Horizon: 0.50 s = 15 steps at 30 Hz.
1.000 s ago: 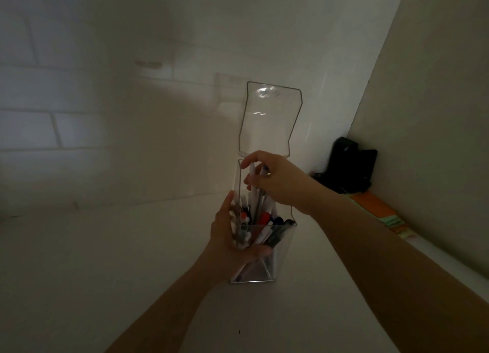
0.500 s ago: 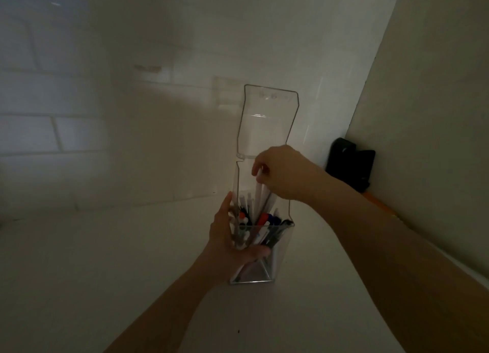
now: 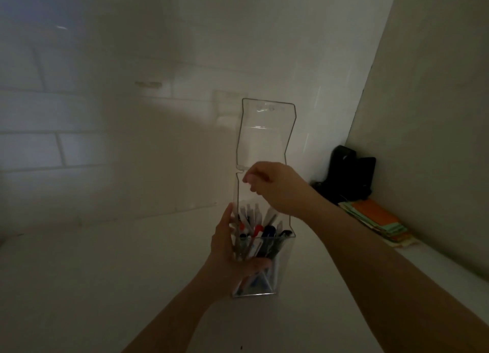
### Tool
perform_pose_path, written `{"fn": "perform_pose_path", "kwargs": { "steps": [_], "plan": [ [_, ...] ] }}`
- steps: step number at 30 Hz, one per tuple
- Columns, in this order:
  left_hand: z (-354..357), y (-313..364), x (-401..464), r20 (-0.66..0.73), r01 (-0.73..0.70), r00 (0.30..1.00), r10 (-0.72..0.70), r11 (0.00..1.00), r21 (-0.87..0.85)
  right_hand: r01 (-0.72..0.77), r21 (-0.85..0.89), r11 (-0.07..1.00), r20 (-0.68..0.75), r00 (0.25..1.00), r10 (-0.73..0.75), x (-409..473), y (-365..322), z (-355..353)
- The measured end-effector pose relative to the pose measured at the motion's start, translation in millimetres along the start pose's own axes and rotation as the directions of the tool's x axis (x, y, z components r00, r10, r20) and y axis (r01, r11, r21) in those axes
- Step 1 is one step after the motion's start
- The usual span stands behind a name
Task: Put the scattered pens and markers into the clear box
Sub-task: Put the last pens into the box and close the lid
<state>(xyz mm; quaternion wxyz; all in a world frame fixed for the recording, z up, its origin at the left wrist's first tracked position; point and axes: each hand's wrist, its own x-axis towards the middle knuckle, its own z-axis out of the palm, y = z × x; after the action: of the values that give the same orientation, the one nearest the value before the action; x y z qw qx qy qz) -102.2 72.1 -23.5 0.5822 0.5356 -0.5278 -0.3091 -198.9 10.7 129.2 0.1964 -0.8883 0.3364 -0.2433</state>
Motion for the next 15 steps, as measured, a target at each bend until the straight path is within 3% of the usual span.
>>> {"fn": "perform_pose_path", "kwargs": {
  "steps": [3,5,8,10,12,13,15],
  "plan": [
    [-1,-4,2,-0.028,-0.025,0.999,0.025,1.0,0.002,-0.011,-0.008,1.0,0.171,0.985,0.012,-10,2,20],
    [-1,-3,2,-0.019,-0.019,1.0,0.019,1.0,-0.009,0.017,-0.011,1.0,0.151,0.988,-0.015,-16,4,32],
    [-3,-2,2,0.035,-0.029,0.999,0.031,0.998,-0.05,0.071,0.228,0.971,-0.146,0.989,-0.038,-17,6,14],
    [-5,4,2,0.078,-0.04,0.996,0.042,0.999,-0.027,0.105,0.364,0.925,-0.372,0.927,0.041,-13,13,-12],
    [-10,12,-1,0.163,-0.074,0.984,0.069,0.997,0.023,0.064,0.438,0.896,-0.457,0.875,0.161,-10,28,-32],
    [-15,20,-3,0.202,-0.06,0.978,0.053,0.998,0.032,0.004,0.478,0.879,-0.425,0.877,0.227,-9,36,-37],
    [-26,28,9,0.174,-0.038,0.984,0.027,0.997,0.061,-0.15,0.594,0.79,-0.228,0.911,0.344,-7,50,-39]
  ]
}}
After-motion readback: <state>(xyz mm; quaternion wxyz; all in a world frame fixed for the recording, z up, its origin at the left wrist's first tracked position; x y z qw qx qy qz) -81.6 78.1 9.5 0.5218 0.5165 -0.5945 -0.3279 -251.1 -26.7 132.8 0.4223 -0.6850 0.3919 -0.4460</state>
